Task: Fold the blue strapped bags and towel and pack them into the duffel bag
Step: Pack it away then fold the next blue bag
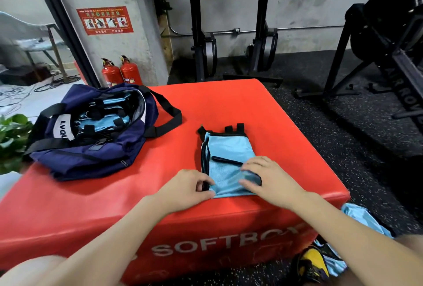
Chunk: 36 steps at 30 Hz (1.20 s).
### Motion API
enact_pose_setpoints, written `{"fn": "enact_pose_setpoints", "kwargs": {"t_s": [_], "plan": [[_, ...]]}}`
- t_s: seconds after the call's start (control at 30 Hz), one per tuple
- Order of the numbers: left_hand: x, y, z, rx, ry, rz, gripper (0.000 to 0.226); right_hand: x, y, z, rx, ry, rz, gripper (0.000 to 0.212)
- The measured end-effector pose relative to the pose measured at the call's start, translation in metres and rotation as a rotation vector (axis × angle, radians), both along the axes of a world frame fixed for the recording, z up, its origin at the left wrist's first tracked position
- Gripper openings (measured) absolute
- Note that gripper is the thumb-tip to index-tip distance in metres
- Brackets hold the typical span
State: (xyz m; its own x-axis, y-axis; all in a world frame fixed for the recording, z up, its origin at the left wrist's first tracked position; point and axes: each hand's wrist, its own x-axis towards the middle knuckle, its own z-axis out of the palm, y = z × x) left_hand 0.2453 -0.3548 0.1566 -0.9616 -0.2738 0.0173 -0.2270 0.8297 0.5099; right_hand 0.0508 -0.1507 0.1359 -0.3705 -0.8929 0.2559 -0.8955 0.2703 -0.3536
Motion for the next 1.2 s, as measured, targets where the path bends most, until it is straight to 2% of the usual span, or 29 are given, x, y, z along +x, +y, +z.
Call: {"fn": "enact_pose_setpoints", "kwargs": {"t_s": [0.1,0.23,0.3,0.37,0.43,0.5,0.6,0.63,0.7,0.8,0.87,1.03,1.2], "plan": [[0.001,0.000,-0.004,-0.075,0.029,-0.014,0.038,0.008,0.002,-0.005,0.105,0.050,0.150,0.050],[-0.003,0.003,-0.009,-0.220,0.064,-0.075,0.069,0.014,-0.003,-0.010,0.007,0.169,0.162,0.032],[-0.007,0.007,-0.012,-0.296,0.056,-0.098,0.077,0.014,-0.008,-0.012,-0.010,0.076,0.142,0.030],[-0.011,0.011,-0.014,-0.338,0.103,-0.103,0.067,0.015,-0.012,-0.008,-0.063,-0.094,0.096,0.023],[-0.017,0.010,-0.016,-0.379,0.213,-0.098,0.042,0.016,-0.011,-0.001,-0.125,-0.163,0.054,0.020],[-0.023,0.008,-0.017,-0.321,0.306,-0.044,0.027,0.017,-0.006,0.005,-0.110,-0.122,0.021,0.023],[-0.029,0.006,-0.014,-0.123,0.352,0.047,0.022,0.015,0.003,0.003,0.101,0.026,-0.033,0.052],[-0.030,0.005,-0.015,-0.065,0.351,0.050,0.022,0.014,0.004,0.003,0.161,0.044,-0.056,0.053],[-0.032,0.004,-0.012,0.019,0.349,0.031,0.024,0.009,0.005,0.008,0.161,0.031,-0.092,0.038],[-0.033,0.007,-0.005,0.139,0.401,0.036,0.014,0.002,0.006,0.023,0.072,-0.136,-0.126,0.019],[-0.034,0.010,0.002,0.194,0.394,0.077,0.012,-0.007,0.007,0.031,0.010,-0.283,-0.110,0.017],[-0.046,0.001,0.003,0.215,0.408,0.185,0.031,-0.032,-0.005,0.043,-0.092,-0.544,-0.084,0.021],[-0.066,-0.010,0.010,0.298,0.454,0.272,0.021,-0.057,-0.030,0.035,-0.150,-0.609,-0.111,0.016]]}}
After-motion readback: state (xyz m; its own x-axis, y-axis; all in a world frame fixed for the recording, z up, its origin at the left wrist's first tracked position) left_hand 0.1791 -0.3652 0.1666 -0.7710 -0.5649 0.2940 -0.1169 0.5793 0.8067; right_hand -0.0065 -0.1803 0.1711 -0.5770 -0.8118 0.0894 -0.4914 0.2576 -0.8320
